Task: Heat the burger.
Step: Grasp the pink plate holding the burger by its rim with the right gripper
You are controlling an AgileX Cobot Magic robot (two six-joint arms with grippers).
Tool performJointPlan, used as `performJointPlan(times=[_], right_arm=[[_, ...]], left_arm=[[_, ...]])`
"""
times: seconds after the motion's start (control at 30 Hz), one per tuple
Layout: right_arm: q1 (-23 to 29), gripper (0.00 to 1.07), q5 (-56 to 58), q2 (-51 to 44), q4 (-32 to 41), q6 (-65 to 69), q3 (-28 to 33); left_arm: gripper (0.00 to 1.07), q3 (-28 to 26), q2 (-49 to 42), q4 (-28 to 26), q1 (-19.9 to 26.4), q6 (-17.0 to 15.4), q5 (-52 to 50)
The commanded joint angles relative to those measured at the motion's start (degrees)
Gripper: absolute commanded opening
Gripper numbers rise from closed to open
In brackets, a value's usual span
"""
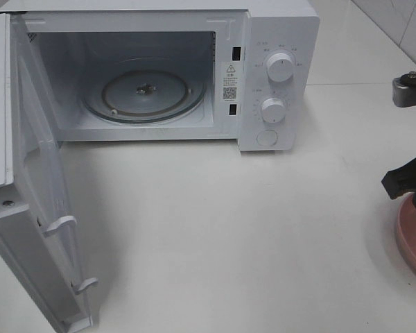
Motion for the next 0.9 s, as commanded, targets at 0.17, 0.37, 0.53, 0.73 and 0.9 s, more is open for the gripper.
performJointPlan(times=[0.17,0.37,0.53,0.73,0.9], right_arm=[[-0.4,0.54,-1.0,-0.3,-1.7,0.4,0.0],[-0.4,0.83,-1.3,-0.3,-3.0,0.4,0.1],[-0.4,0.93,-1.6,-0.1,-4.5,0.4,0.1],[-0.4,0.90,-2.2,1.4,-5.0,0.4,0.1],[-0.4,0.88,-4.3,4.1,-5.0,0.4,0.1]], left_arm=[[1.00,-0.1,-1.0,-0.3,-0.3,-0.2,-0.1],[1.00,-0.1,-1.0,-0.3,-0.3,-0.2,-0.1],[1.00,-0.1,-1.0,-0.3,-0.3,-0.2,-0.1],[1.00,-0.1,-1.0,-0.3,-0.3,-0.2,-0.1],[1.00,-0.1,-1.0,-0.3,-0.3,-0.2,-0.1]])
